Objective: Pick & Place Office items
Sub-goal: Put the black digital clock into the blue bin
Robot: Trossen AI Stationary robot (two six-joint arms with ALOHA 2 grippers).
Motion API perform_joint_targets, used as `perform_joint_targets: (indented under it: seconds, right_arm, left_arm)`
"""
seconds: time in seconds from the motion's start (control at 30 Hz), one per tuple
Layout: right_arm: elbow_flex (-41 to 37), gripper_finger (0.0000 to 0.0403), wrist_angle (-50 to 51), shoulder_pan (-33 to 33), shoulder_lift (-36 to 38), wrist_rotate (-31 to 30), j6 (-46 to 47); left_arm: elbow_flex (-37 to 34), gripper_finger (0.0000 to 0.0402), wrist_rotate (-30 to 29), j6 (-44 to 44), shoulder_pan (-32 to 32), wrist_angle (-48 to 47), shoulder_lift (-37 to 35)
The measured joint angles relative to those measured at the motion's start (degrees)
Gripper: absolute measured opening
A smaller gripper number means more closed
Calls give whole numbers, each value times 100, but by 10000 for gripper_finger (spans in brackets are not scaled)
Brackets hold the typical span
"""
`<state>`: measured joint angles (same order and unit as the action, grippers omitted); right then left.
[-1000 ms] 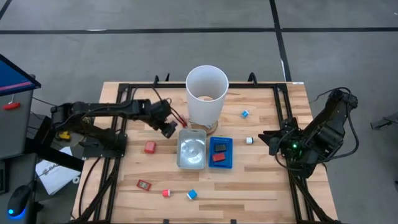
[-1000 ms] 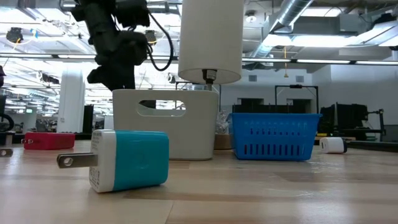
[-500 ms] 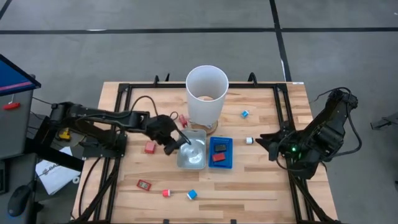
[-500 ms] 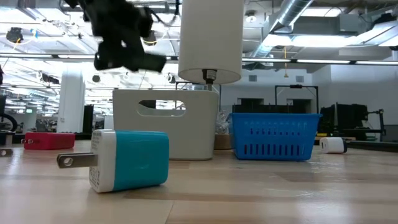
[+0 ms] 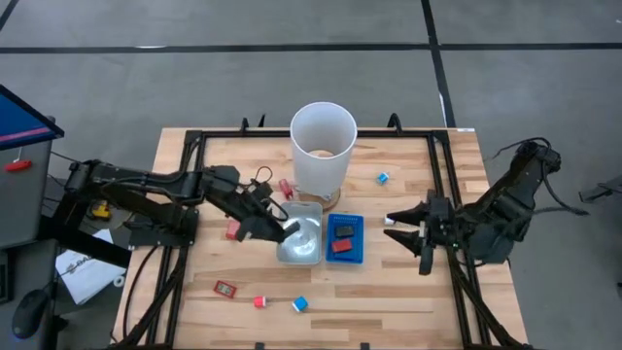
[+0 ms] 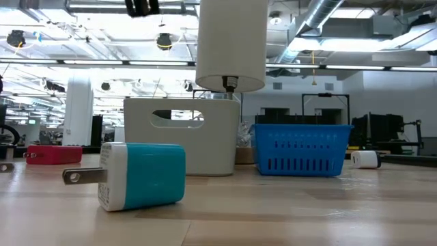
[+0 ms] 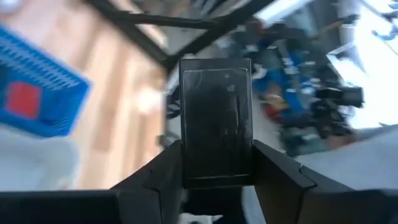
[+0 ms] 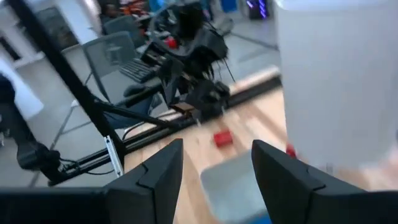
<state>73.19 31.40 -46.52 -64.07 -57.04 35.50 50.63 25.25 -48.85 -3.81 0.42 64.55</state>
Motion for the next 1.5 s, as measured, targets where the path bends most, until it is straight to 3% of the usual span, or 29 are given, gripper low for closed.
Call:
perform_joint_targets:
  seconds: [0.13,0.33,0.63,0.8,1.0,1.5]
  right_arm:
    - [0,184,-829,329,0,611,-1359]
    - [2,184,-1758,1023,-139,1773,-2207]
    - [7,184,-2901,2045,-954,3697,-2691]
    - [377,184,-3003,2465,-1475,4544,-2872]
    - [945,184,-2999,2888,-2117,5586,-2969]
    - [1933,184,-2825,3137,-3086,6415,-3122]
  left_arm:
    - [-2,164,354,-225,-7,449,-21]
    - [-2,153,540,-409,-139,1094,-42]
    - [-2,165,562,-519,-403,1456,-42]
    - [-2,153,562,-520,-463,1522,-42]
    - [-2,167,574,-543,-461,1554,-42]
    - [-2,161,613,-515,-628,1614,-39]
